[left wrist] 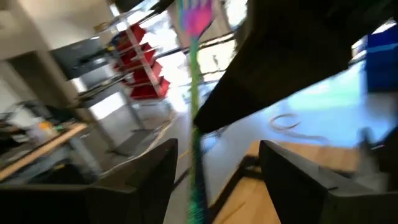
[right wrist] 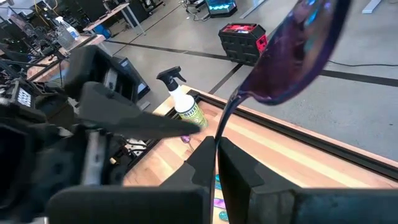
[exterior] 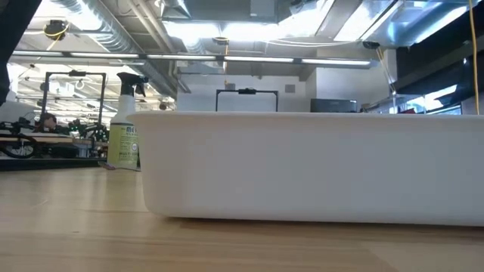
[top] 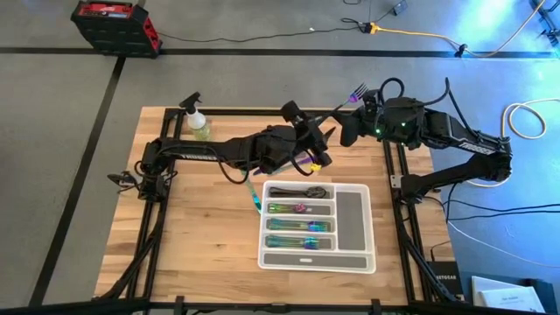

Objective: Sort silverware
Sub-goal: Put the purple fork into the white silverware tray

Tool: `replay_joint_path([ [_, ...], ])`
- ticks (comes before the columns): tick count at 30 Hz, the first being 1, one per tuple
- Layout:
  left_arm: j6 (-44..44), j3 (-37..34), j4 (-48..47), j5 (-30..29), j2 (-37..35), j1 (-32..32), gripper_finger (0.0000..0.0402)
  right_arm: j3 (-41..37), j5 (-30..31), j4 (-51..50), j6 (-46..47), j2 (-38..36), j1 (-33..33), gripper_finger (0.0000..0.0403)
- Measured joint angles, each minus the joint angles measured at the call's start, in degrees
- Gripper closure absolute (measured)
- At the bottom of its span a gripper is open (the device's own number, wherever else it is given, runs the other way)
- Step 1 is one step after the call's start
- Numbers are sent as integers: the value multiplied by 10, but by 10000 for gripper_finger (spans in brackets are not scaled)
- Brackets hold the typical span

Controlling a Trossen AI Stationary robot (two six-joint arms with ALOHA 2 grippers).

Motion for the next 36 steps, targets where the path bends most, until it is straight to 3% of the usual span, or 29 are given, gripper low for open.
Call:
replay_joint_path([
  [7,-8,0,-1,-25,0,15,189,0,-3,-1,1,0,0,403],
  [14,-60,0,-26,46,0,31,189,0,-10,-14,-11,0,0,403],
  [21,-50,0,-28,49,0,30,191,0,-15,-18,-15,0,0,403],
  [27,-50,0,-38,87,0,31,212,0,-32,-18,-34,0,0,403],
  [36,-87,0,-80,88,0,31,252,0,-43,-18,-39,0,0,403],
])
